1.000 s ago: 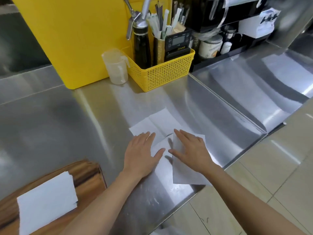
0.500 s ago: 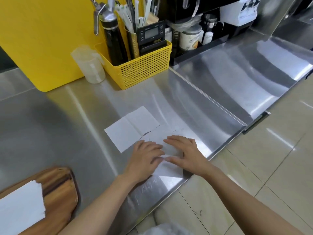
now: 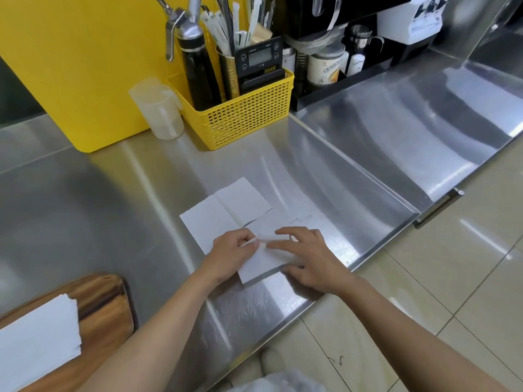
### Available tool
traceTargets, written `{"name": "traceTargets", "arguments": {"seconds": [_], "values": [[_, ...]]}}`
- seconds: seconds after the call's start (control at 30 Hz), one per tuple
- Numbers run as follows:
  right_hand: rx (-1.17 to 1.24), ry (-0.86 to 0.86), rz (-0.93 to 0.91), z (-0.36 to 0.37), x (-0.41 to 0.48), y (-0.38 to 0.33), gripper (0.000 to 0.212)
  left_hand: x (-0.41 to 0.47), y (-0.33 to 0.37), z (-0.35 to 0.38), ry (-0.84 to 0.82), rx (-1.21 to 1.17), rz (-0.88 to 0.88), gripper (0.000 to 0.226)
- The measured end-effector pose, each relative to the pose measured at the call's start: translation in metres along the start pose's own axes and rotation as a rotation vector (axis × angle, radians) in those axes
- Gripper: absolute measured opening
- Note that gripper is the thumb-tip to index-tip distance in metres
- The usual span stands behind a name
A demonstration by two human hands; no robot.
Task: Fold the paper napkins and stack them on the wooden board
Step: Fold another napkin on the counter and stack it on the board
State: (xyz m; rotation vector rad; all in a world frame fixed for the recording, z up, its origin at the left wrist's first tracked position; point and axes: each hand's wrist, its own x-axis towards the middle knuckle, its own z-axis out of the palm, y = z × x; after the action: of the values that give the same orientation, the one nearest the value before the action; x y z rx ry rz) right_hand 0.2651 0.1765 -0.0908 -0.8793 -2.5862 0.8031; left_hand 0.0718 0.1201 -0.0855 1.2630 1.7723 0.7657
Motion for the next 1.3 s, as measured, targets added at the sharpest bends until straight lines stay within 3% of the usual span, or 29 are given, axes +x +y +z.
{"name": "traceTargets", "arguments": {"seconds": [0.1, 0.23, 0.37, 0.43, 0.57, 0.77, 0.9, 1.03, 1.13, 1.3], "values": [[0.081, 0.091, 0.031, 0.003, 0.002, 0.002, 0.021, -0.002, 0.000, 0.000, -0.020, 0.030, -0.006, 0.018], [0.191, 0.159, 0.088, 0.003, 0.005, 0.001, 0.030, -0.005, -0.002, 0.000, -0.011, -0.041, -0.007, 0.030], [0.401, 0.240, 0.260, -0.012, 0.008, -0.008, 0.011, -0.008, -0.003, -0.003, -0.029, -0.146, -0.017, 0.042], [0.542, 0.237, 0.326, -0.018, 0.009, -0.010, 0.015, -0.010, -0.001, -0.003, -0.034, -0.234, 0.007, 0.041], [0.462, 0.176, 0.418, -0.019, 0.009, -0.011, 0.023, -0.018, 0.002, -0.004, -0.110, -0.374, 0.066, 0.042], [0.180, 0.132, 0.443, -0.005, 0.011, -0.011, 0.015, -0.022, -0.008, -0.001, 0.076, 0.001, 0.163, 0.068], [0.030, 0.178, 0.411, 0.003, 0.008, -0.010, 0.040, -0.026, -0.013, 0.000, 0.048, 0.255, 0.394, 0.047], [-0.028, 0.230, 0.296, 0.004, -0.001, -0.009, 0.032, -0.022, -0.027, 0.005, 0.020, 0.422, 0.480, 0.036], [0.012, 0.131, 0.232, 0.002, -0.009, -0.012, 0.026, -0.022, -0.025, 0.007, 0.053, 0.492, 0.507, 0.035], [-0.080, -0.007, 0.170, 0.012, -0.022, -0.011, 0.041, -0.023, -0.014, 0.009, 0.053, 0.595, 0.521, 0.026]]}}
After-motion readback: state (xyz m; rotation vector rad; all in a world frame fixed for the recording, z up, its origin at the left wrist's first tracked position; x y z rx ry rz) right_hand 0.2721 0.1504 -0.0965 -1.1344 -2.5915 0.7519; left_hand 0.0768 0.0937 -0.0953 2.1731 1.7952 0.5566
